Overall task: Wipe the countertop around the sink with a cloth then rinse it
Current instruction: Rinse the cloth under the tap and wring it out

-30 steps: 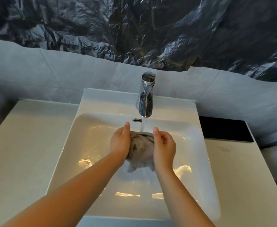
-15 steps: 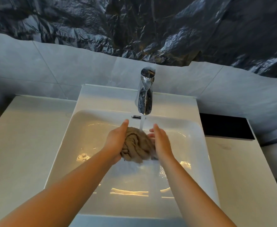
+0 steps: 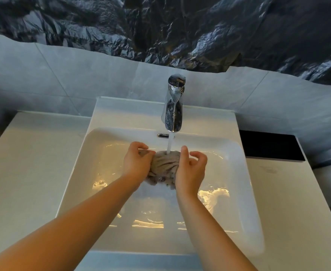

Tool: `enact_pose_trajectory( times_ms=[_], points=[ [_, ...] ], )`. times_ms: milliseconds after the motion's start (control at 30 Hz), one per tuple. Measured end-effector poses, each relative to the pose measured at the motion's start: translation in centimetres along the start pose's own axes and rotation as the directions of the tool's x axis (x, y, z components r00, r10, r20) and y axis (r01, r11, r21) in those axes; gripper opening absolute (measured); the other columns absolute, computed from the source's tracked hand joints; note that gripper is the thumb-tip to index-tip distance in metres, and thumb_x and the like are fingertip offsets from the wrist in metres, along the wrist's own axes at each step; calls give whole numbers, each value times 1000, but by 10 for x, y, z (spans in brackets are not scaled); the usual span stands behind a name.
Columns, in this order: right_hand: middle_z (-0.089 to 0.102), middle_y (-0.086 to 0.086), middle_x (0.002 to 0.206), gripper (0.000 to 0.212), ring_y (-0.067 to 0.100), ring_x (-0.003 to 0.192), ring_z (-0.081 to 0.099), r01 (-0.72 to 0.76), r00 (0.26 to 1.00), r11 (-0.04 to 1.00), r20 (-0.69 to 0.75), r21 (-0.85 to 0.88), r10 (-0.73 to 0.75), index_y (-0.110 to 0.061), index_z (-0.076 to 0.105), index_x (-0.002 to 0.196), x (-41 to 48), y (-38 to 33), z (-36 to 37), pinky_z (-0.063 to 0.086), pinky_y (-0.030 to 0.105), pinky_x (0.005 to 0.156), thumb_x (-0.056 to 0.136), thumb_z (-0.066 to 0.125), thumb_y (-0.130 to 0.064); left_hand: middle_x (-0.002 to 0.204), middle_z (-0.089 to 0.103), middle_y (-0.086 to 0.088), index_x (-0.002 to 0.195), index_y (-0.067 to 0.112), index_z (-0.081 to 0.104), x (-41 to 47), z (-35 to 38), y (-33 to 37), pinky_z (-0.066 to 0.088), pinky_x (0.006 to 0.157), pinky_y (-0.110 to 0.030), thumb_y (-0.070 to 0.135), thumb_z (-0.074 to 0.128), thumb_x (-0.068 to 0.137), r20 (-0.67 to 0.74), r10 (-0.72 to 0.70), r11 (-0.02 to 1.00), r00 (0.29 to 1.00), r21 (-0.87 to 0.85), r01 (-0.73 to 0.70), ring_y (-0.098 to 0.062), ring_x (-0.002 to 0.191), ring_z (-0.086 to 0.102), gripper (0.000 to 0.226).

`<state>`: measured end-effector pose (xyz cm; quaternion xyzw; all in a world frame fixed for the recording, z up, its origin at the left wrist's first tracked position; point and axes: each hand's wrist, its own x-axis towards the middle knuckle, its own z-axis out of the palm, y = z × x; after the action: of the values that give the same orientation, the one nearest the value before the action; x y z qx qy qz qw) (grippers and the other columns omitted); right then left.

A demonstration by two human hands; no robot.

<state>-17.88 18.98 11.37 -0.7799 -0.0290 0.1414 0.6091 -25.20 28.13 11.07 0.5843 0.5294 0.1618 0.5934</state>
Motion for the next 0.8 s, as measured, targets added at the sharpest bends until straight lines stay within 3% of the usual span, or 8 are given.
enact_pose_trajectory(
  times_ms=[67,133,300,467,600,700,733,800],
  points=[
    [54,-10,70,23,3,66,56,200,980,979,-2,-45,-200,-15,53,84,-10,-8,2,43,8,55,90,59,-36,88,64,-3,100,19,57,-9,10,4,52,64,-30,26,50,95,-3,99,991,995,94,-98,-19,79,63,11],
    [52,-10,61,28,2,62,54,296,955,950,63,-101,-291,-19,50,71,-20,-9,9,42,11,53,91,58,-38,74,64,-7,86,7,63,-18,19,10,46,60,-28,40,40,98,-2,112,989,994,92,-112,-18,69,60,41],
    [50,-8,54,36,4,49,47,209,969,961,170,-184,-178,-23,48,62,-7,4,24,35,16,48,96,50,-34,69,62,-10,72,11,60,-23,27,6,49,64,-34,38,34,100,-47,-6,1000,999,-5,6,-20,65,59,46],
    [48,-9,56,34,1,50,43,252,905,946,397,-203,-156,-21,49,62,23,14,17,34,18,52,95,52,-30,79,65,-12,83,12,65,-19,22,-1,56,73,-37,39,39,98,68,-128,992,989,2,129,-26,79,65,41],
    [63,6,89,35,23,85,61,-35,923,964,362,-265,133,-16,57,91,30,24,-5,47,32,72,98,37,-45,93,70,-17,104,13,66,-9,6,-4,58,66,-51,52,44,94,130,-217,947,968,-213,241,-38,82,70,46],
    [66,11,108,37,25,98,65,-524,684,852,599,5,417,-18,57,110,3,28,-15,54,39,79,97,38,-48,104,68,-23,109,6,64,-2,2,-8,57,75,-50,50,46,93,218,-151,920,964,-326,218,-37,88,70,51],
    [66,11,112,36,25,100,65,-562,669,824,625,71,402,-18,57,115,-3,30,-15,55,38,78,97,41,-45,104,69,-22,108,4,65,-2,4,-8,55,83,-50,48,49,93,236,-129,922,963,-328,205,-33,92,69,50],
    [68,10,109,27,25,100,65,-425,778,900,544,91,313,-16,61,111,-8,32,-12,56,34,77,97,46,-35,99,71,-17,100,6,69,-4,6,-8,54,89,-47,43,56,90,221,-109,950,969,-263,167,-29,93,69,41]
  ],
)
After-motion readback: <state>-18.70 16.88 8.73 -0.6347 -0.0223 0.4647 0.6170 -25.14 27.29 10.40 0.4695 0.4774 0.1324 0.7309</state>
